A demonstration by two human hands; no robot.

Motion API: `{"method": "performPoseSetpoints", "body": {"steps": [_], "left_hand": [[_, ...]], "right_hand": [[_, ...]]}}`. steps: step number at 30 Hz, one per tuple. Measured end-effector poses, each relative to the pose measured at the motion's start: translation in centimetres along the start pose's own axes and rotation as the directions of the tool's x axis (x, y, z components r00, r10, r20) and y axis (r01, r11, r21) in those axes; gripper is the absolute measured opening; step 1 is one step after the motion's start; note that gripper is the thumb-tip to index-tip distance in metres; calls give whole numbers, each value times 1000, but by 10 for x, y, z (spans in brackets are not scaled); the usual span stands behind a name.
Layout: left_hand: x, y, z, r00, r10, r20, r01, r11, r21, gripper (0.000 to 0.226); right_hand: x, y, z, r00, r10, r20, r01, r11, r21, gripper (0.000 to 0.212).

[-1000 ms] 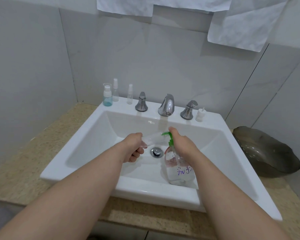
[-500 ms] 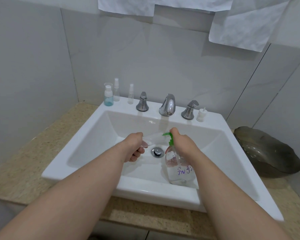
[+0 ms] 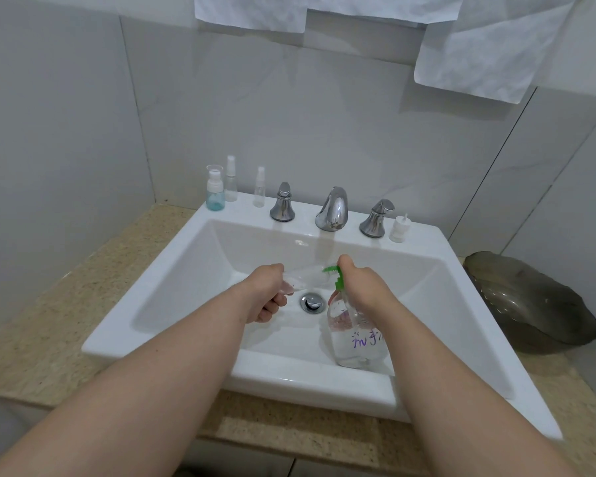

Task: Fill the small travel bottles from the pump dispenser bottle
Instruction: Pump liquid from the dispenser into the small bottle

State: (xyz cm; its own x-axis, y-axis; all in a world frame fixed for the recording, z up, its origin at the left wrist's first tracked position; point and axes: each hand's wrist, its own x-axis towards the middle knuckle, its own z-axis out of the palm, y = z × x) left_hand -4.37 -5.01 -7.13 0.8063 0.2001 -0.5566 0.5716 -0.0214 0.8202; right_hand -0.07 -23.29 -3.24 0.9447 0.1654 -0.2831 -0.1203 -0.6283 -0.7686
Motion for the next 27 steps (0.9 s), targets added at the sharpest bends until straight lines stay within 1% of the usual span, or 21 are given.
{"method": "performPoseSetpoints", "body": {"steps": [6, 9, 10, 13, 15, 16, 18, 21, 24, 27], "left_hand": [[0, 0, 0, 1000, 6, -4, -6, 1000, 11, 13], [1, 0, 0, 1000, 8, 7, -8, 1000, 5, 12], [1, 0, 0, 1000, 7, 3, -7, 1000, -1, 14], [1, 0, 0, 1000, 5, -23, -6, 1000, -21, 18], [0, 1, 1, 999, 13, -32, -14, 1000, -23, 18], [1, 1, 1, 999, 14, -38, -15, 1000, -26, 18], [1, 1, 1, 999, 10, -47, -12, 999, -31, 20], [1, 1, 2, 999, 6, -48, -8, 999, -32, 22], [0, 2, 2, 999, 6, -45, -7, 1000, -29, 18], [1, 2, 1, 999, 12, -46, -13, 1000, -14, 16]], "right_hand": [[0, -1, 0, 999, -29, -17, 29, 1000, 5, 45], [1, 2, 0, 1000, -16, -17, 17, 1000, 20, 42], [1, 3, 1, 999, -31, -8, 31, 1000, -1, 44], [1, 4, -1, 999, -48, 3, 48, 997, -62, 75], [1, 3, -1, 999, -38, 14, 39, 995, -94, 82], [0, 2, 0, 999, -38, 21, 40, 994, -104, 80], [3, 2, 2, 998, -50, 26, 52, 993, -103, 67], [4, 2, 3, 999, -38, 13, 39, 997, -60, 52], [4, 2, 3, 999, -37, 4, 37, 998, -44, 50], [5, 2, 3, 1000, -29, -2, 29, 998, -55, 56]]}}
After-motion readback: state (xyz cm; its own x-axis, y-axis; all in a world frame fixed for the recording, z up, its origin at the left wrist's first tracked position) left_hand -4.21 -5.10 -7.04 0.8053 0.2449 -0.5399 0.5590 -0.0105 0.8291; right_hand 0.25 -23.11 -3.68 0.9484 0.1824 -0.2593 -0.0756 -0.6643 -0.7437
